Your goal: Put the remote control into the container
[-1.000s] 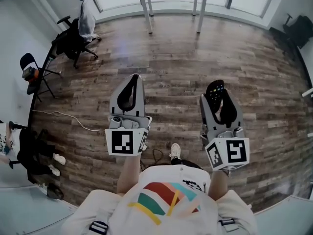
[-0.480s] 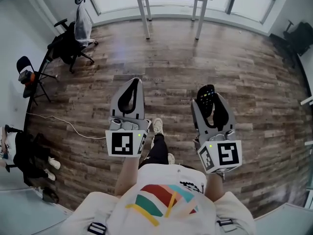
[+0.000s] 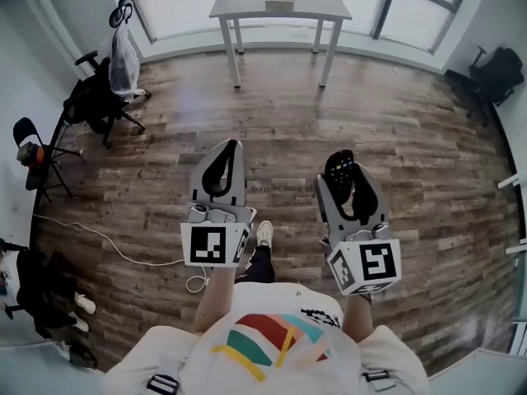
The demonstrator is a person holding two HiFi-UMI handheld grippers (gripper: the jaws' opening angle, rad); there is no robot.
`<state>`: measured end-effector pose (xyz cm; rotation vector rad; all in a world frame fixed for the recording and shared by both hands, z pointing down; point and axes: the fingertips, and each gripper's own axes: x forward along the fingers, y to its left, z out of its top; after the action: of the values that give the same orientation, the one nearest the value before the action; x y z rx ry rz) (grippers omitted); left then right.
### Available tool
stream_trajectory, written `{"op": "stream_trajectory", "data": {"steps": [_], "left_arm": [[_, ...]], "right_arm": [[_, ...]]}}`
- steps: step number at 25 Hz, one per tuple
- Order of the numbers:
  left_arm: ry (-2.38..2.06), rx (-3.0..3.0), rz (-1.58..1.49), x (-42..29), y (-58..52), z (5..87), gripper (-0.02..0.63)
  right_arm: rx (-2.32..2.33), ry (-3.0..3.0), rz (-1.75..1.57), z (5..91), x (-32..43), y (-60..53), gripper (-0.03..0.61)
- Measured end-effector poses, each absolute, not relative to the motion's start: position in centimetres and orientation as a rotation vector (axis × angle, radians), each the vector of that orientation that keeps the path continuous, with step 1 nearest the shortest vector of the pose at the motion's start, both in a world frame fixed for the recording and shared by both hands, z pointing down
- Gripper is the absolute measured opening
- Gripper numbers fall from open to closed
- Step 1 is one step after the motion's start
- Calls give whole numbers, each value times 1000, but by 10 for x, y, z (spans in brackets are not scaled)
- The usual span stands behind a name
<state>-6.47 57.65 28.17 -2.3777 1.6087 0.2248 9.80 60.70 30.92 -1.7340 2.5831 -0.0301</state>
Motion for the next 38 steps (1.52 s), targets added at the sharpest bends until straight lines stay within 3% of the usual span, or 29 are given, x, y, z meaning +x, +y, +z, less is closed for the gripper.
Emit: {"op": "stream_trajectory", "data": {"steps": [10, 16, 28, 38], "left_arm": [[1596, -2380, 250, -90, 459, 261, 6], [1602, -2390, 255, -104, 392, 265, 6], [1621, -2439, 257, -128, 311, 275, 6], [1690, -2362, 240, -135, 237, 272, 6]], "right_arm": [[-1739, 2569, -5, 287, 74, 495, 258], [-1799, 2599, 190, 282, 52, 427, 258], [-1821, 2621, -4, 303, 32, 344, 258], [-1688, 2668, 28, 293, 23, 256, 258]]}}
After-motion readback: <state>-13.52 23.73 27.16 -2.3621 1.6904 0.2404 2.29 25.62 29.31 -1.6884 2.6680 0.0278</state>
